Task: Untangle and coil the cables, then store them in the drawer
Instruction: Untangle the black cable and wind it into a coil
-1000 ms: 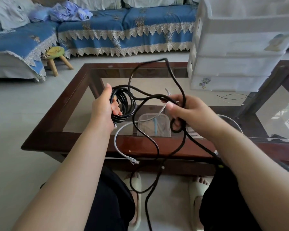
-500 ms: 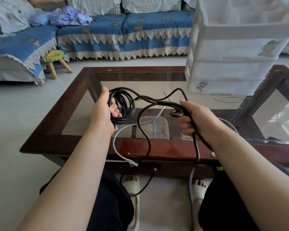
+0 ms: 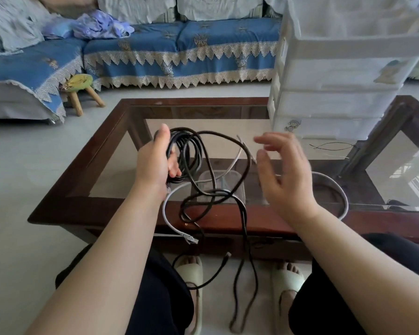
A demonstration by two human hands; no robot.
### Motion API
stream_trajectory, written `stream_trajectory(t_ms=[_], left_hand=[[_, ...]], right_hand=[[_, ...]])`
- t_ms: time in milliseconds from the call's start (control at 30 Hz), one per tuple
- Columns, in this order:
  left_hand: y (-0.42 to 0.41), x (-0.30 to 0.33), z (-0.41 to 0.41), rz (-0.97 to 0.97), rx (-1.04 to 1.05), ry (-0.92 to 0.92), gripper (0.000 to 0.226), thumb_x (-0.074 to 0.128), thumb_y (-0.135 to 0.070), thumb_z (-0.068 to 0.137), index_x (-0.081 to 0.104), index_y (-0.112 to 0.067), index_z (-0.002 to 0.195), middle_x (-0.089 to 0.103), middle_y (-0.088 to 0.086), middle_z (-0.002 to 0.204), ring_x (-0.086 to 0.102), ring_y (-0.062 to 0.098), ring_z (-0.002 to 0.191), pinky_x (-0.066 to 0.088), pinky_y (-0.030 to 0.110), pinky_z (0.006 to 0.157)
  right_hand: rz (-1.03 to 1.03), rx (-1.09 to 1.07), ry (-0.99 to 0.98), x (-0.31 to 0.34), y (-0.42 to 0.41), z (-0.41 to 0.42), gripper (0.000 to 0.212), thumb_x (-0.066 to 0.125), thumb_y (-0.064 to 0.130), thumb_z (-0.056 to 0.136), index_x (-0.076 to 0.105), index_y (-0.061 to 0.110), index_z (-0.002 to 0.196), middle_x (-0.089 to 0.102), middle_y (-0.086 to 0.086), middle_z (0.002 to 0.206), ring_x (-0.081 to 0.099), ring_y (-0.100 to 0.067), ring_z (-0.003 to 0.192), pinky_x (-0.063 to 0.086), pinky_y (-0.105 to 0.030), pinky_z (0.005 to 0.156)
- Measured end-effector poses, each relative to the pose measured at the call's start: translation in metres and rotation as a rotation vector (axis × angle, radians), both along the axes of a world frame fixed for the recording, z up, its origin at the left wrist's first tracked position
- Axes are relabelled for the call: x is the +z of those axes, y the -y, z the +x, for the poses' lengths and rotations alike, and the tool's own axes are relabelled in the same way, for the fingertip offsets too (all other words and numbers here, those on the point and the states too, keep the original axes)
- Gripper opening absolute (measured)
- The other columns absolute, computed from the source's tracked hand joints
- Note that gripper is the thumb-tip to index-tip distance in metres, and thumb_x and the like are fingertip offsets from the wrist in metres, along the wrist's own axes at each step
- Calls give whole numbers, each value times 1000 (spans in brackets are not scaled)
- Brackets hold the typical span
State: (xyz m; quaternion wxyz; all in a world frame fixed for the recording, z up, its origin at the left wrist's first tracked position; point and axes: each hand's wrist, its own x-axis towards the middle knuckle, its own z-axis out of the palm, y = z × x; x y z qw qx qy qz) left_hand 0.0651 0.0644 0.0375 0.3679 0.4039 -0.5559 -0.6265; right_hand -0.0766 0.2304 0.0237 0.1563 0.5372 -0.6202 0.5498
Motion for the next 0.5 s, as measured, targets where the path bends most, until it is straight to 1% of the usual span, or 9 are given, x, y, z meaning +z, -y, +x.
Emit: stream_trajectory(t_ms=[67, 100, 133, 167, 233, 333, 400, 433, 500], left_hand=[[-10, 0, -7, -46, -73, -10, 49, 42, -51, 99, 48, -12, 70, 31, -5, 38, 29, 13, 35, 35, 25, 45], [-14, 1, -10, -40, -98, -37, 49, 42, -50, 99, 45, -13, 66, 31, -4, 38, 28, 13, 35, 34, 25, 43], [-18, 2, -11, -27, -119, -67, 50, 43, -49, 99, 43, -14, 64, 30, -4, 38, 26, 13, 34, 33, 25, 42], [-20, 2, -12, -16, -142, -91, 50, 42, -50, 99, 42, -15, 63, 29, -4, 39, 25, 13, 35, 32, 25, 43], [-22, 2, -10, -8, -194, -130, 51, 40, -51, 99, 43, -15, 63, 29, -4, 39, 24, 13, 36, 30, 28, 45], [-25, 0, -11, 8, -224, -165, 52, 39, -52, 99, 43, -14, 64, 29, -4, 40, 24, 14, 36, 30, 30, 47], [-26, 0, -13, 37, -204, -178, 52, 39, -53, 98, 43, -14, 65, 29, -5, 40, 25, 14, 37, 32, 28, 46], [-26, 0, -14, 58, -182, -192, 52, 40, -54, 98, 43, -14, 65, 29, -5, 40, 26, 13, 37, 34, 27, 46], [-25, 2, -14, 118, -120, -231, 51, 41, -54, 98, 46, -16, 65, 28, -5, 41, 27, 12, 37, 35, 26, 47]], right_hand=[[149, 82, -105, -2, 1, 10, 22, 52, 16, 93, 60, 4, 111, 66, -1, 101, 60, -9, 91, 48, -20, 80], [275, 81, -100, -4, 4, 13, 24, 53, 23, 93, 57, 10, 114, 67, 4, 100, 61, -6, 88, 50, -23, 76], [399, 49, -50, -7, 7, 16, 28, 55, 31, 93, 53, 15, 116, 66, 8, 102, 62, -6, 86, 51, -26, 72], [501, 18, 53, -10, 11, 17, 35, 57, 41, 91, 47, 19, 117, 63, 12, 104, 62, -6, 85, 51, -28, 71], [636, 10, 258, -13, 15, 13, 46, 60, 52, 84, 42, 25, 116, 60, 16, 106, 61, -6, 83, 49, -28, 72], [756, 157, 348, -14, 15, 9, 40, 63, 48, 83, 51, 28, 116, 62, 17, 99, 62, -3, 87, 51, -28, 80], [820, 302, 436, -14, 13, 11, 23, 63, 38, 87, 62, 24, 106, 67, 12, 92, 63, -6, 84, 52, -31, 84], [856, 365, 469, -13, 11, 12, 16, 62, 35, 89, 65, 23, 98, 67, 10, 86, 62, -7, 78, 51, -30, 82], [923, 495, 557, -8, 8, 14, 13, 62, 33, 90, 64, 20, 92, 62, 9, 77, 54, -6, 70, 45, -28, 75]])
